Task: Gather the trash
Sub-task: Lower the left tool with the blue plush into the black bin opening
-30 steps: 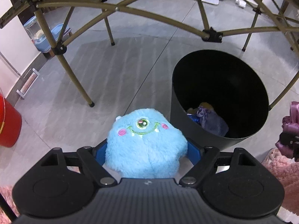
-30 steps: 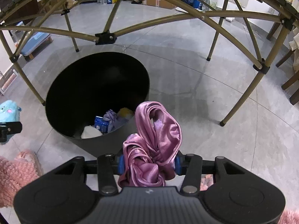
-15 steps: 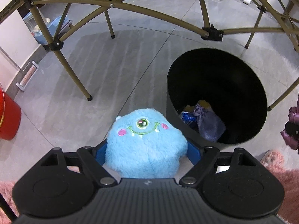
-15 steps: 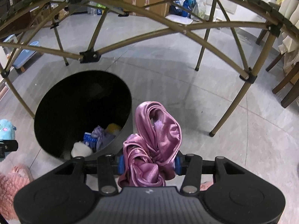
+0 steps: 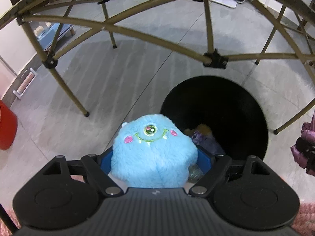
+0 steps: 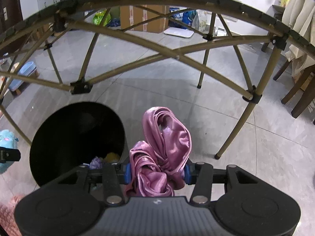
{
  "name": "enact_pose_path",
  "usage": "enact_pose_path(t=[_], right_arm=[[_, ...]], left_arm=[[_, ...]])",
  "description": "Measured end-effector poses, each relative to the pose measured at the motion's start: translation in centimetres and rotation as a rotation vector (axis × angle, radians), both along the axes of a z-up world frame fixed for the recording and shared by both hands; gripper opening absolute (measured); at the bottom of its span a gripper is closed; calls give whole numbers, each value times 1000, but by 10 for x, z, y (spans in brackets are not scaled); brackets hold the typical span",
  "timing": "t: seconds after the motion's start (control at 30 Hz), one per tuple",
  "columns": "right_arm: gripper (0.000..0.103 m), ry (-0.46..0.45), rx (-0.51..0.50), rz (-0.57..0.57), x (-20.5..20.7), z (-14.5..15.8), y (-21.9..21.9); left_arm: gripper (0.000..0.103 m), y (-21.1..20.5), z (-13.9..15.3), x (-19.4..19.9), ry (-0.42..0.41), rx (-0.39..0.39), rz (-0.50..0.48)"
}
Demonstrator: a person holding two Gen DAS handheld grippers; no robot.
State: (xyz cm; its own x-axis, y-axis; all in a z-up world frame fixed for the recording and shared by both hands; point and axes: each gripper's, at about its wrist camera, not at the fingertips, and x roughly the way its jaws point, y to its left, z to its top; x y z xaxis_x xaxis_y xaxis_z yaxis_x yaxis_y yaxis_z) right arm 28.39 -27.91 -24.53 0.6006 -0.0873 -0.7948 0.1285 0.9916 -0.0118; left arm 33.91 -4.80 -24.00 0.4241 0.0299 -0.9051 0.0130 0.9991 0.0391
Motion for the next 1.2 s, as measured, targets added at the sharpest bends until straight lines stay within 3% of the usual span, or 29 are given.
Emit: enact_pose_path(t=[0.57,1.2], right_arm=[[46,-51,26,-63,21,7,-14],[46,-4,7,-87,20,-9,-20]], left_arm=[[83,-51,2,24,-9,-35,-38],[83,-84,-25,36,46,-4,-5]])
